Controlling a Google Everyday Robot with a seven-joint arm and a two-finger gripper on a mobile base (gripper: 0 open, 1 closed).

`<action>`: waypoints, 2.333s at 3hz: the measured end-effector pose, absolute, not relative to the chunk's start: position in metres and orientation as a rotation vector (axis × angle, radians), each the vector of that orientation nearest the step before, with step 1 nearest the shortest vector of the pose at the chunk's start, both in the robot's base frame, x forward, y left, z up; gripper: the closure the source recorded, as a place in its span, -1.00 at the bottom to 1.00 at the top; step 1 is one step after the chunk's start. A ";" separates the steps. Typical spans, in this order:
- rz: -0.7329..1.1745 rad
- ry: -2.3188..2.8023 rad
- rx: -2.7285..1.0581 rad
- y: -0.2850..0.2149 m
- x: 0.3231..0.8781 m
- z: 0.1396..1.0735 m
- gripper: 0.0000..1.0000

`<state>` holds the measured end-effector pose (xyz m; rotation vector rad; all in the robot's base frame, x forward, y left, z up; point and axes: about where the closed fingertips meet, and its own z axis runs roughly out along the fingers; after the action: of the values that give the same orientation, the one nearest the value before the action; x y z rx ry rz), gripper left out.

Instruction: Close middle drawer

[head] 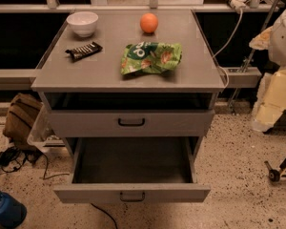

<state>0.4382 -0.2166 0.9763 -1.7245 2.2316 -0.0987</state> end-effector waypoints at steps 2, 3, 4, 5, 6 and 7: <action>-0.051 2.244 -1.744 -0.204 0.440 0.951 -1.00; 0.163 2.244 -1.711 -0.158 0.439 0.851 -1.00; 0.161 2.243 -1.711 -0.159 0.439 0.851 -1.00; 0.189 2.237 -1.711 -0.151 0.426 0.835 -1.00; 0.304 2.199 -1.698 -0.125 0.398 0.795 -1.00; 0.517 2.144 -1.684 -0.080 0.373 0.734 -1.00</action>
Offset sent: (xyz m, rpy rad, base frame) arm 0.0067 0.0486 -0.1092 0.0525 0.1725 0.0444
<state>0.3729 -0.0798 0.7342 -1.6840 2.1445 0.5165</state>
